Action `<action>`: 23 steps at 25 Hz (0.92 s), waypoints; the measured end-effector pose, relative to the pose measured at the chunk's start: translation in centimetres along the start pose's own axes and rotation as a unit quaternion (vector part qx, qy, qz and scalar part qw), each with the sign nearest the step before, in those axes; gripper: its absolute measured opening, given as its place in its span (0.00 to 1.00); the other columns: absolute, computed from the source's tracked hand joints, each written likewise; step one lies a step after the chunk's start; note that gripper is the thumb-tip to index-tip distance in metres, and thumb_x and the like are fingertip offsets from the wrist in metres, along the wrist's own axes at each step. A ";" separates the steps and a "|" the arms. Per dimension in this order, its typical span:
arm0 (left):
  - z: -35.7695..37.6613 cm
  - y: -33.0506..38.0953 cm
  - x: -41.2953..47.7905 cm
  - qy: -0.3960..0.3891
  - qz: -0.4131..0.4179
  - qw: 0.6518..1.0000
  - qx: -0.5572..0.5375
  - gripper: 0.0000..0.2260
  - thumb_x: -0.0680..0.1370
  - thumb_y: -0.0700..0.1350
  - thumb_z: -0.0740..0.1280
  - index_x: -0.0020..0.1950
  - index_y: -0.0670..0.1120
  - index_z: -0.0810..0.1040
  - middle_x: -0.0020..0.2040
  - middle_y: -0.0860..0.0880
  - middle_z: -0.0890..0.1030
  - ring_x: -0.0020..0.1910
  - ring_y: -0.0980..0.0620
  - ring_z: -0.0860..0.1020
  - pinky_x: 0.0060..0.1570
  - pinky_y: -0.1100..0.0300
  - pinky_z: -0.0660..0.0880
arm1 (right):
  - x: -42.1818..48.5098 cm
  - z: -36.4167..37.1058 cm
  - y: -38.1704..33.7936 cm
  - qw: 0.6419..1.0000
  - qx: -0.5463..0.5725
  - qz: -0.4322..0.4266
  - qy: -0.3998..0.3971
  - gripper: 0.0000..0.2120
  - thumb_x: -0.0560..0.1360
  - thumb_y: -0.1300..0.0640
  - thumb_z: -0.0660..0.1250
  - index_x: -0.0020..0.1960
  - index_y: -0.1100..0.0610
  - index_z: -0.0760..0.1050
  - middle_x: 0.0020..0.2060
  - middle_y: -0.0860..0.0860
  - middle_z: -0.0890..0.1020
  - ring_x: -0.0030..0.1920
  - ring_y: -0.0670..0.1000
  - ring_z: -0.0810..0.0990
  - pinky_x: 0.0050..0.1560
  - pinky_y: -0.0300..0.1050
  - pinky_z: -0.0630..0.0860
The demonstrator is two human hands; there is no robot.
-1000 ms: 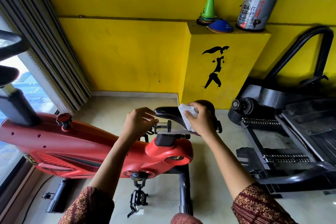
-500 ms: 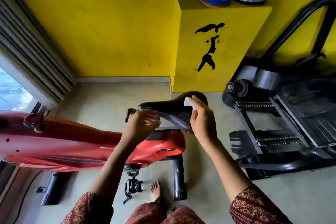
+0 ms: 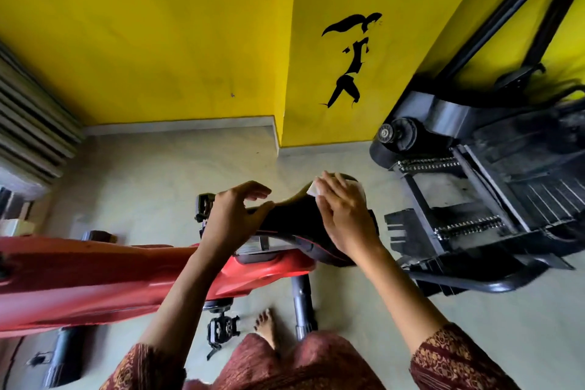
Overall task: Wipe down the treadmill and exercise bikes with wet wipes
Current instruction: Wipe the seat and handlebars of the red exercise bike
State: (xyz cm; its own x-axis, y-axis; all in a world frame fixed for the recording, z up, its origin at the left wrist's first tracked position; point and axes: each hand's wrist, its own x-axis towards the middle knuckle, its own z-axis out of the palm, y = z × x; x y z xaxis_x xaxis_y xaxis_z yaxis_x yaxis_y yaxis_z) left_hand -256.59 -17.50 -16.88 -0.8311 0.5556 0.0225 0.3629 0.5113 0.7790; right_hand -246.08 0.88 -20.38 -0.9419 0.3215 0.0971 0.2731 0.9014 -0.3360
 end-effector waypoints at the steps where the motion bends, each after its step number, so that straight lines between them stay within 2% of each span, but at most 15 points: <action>1: 0.0 -0.1 0.2 -0.004 0.000 1.000 0.001 0.08 0.73 0.41 0.73 0.51 0.45 0.83 0.44 0.56 0.80 0.46 0.57 0.79 0.50 0.62 0.75 | -0.4 0.1 0.4 0.999 -0.017 0.024 0.041 0.25 0.81 0.49 0.46 0.68 0.60 0.72 0.70 0.56 0.71 0.70 0.59 0.68 0.71 0.51 0.57; 2: 0.1 -0.3 0.3 -0.008 0.001 1.000 0.003 0.08 0.73 0.42 0.73 0.52 0.45 0.83 0.44 0.56 0.81 0.45 0.58 0.78 0.49 0.63 0.74 | -0.8 0.6 -0.1 0.998 -0.016 0.030 0.058 0.23 0.81 0.51 0.48 0.66 0.60 0.73 0.68 0.57 0.73 0.69 0.60 0.69 0.70 0.54 0.60; 4: 0.2 -0.3 0.5 -0.011 0.003 1.000 0.012 0.08 0.73 0.43 0.74 0.51 0.46 0.83 0.44 0.56 0.81 0.45 0.59 0.78 0.47 0.65 0.73 | -1.0 1.8 -2.7 0.999 0.037 -0.027 0.012 0.21 0.81 0.52 0.49 0.63 0.59 0.75 0.64 0.56 0.76 0.68 0.59 0.71 0.69 0.57 0.64; 7: 0.1 -0.7 1.0 -0.007 -0.014 1.000 0.006 0.07 0.72 0.42 0.73 0.50 0.46 0.83 0.43 0.55 0.81 0.44 0.58 0.78 0.45 0.68 0.72 | 1.4 0.7 -2.8 0.987 0.085 -0.127 -0.050 0.19 0.80 0.52 0.52 0.55 0.60 0.79 0.53 0.55 0.82 0.58 0.56 0.77 0.62 0.50 0.67; 8: 0.0 -0.8 1.2 -0.004 -0.021 1.000 0.002 0.07 0.72 0.41 0.73 0.50 0.46 0.83 0.43 0.55 0.81 0.43 0.58 0.78 0.45 0.67 0.72 | 2.6 0.1 -1.4 0.989 0.072 -0.121 -0.040 0.18 0.80 0.54 0.53 0.51 0.60 0.80 0.49 0.55 0.83 0.53 0.57 0.79 0.58 0.51 0.69; 10: 0.1 -0.9 1.5 0.006 -0.023 1.000 0.001 0.07 0.72 0.40 0.74 0.50 0.45 0.83 0.42 0.56 0.81 0.43 0.57 0.79 0.47 0.64 0.75 | 4.2 -0.9 1.4 0.998 0.035 -0.044 0.004 0.17 0.78 0.57 0.54 0.46 0.60 0.80 0.44 0.56 0.83 0.47 0.60 0.80 0.51 0.53 0.74; 11: 0.2 -0.9 1.5 0.016 -0.024 1.000 0.001 0.07 0.72 0.40 0.74 0.49 0.45 0.83 0.41 0.57 0.80 0.42 0.57 0.79 0.47 0.62 0.76 | 4.4 -1.0 1.5 1.000 0.019 -0.005 -0.003 0.18 0.77 0.56 0.52 0.45 0.60 0.80 0.43 0.55 0.83 0.46 0.60 0.80 0.50 0.53 0.74; 13: 0.6 -0.7 1.6 0.025 -0.035 0.999 0.001 0.07 0.72 0.40 0.74 0.49 0.45 0.83 0.40 0.60 0.78 0.43 0.57 0.79 0.46 0.64 0.75 | 4.9 -0.6 -0.7 0.997 -0.004 -0.016 -0.078 0.21 0.77 0.53 0.50 0.40 0.58 0.79 0.39 0.54 0.82 0.44 0.59 0.79 0.49 0.51 0.70; 15: 1.3 -0.4 1.8 0.019 -0.048 0.999 0.002 0.07 0.72 0.41 0.74 0.50 0.45 0.83 0.41 0.59 0.79 0.44 0.57 0.79 0.45 0.67 0.74 | 4.7 0.0 -2.9 0.983 0.009 -0.112 -0.143 0.22 0.78 0.51 0.49 0.37 0.58 0.77 0.36 0.54 0.81 0.42 0.59 0.78 0.50 0.52 0.68; 17: 1.9 -0.1 2.1 0.012 -0.052 0.999 0.012 0.07 0.73 0.41 0.73 0.50 0.46 0.83 0.44 0.55 0.82 0.45 0.56 0.80 0.45 0.67 0.72 | 5.7 -0.4 -1.9 0.972 -0.007 -0.150 -0.179 0.21 0.81 0.50 0.50 0.44 0.57 0.78 0.43 0.54 0.82 0.47 0.58 0.77 0.55 0.52 0.66; 19: 2.5 0.4 2.4 0.018 -0.052 0.998 0.026 0.08 0.73 0.41 0.73 0.51 0.45 0.83 0.45 0.53 0.83 0.45 0.56 0.79 0.45 0.69 0.71 | 6.6 -0.7 1.2 0.980 -0.034 -0.093 -0.174 0.17 0.82 0.52 0.51 0.53 0.54 0.78 0.51 0.52 0.81 0.54 0.56 0.76 0.56 0.48 0.67; 21: 3.0 0.9 2.3 0.022 -0.041 0.998 0.040 0.08 0.72 0.41 0.74 0.51 0.45 0.83 0.45 0.52 0.83 0.44 0.57 0.78 0.44 0.76 0.67 | 5.4 -0.9 3.7 0.991 0.067 0.015 -0.114 0.16 0.83 0.54 0.51 0.59 0.52 0.77 0.55 0.51 0.79 0.57 0.55 0.75 0.57 0.47 0.70; 23: 3.4 1.3 2.1 0.015 -0.024 0.998 0.056 0.08 0.72 0.40 0.74 0.51 0.44 0.83 0.45 0.51 0.83 0.43 0.56 0.77 0.42 0.78 0.65 | 2.5 -1.2 4.1 0.984 0.173 0.042 -0.004 0.16 0.83 0.55 0.51 0.62 0.56 0.74 0.57 0.54 0.78 0.60 0.57 0.75 0.61 0.48 0.71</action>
State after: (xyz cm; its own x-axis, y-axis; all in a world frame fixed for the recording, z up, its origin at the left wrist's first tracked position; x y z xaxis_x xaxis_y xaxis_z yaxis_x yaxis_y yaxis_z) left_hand -256.47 -13.44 -17.97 -0.8602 0.5099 0.0067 0.3660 0.6082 0.7043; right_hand -247.10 5.77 -20.41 -0.9208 0.3872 0.0482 0.2687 0.7187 -0.6413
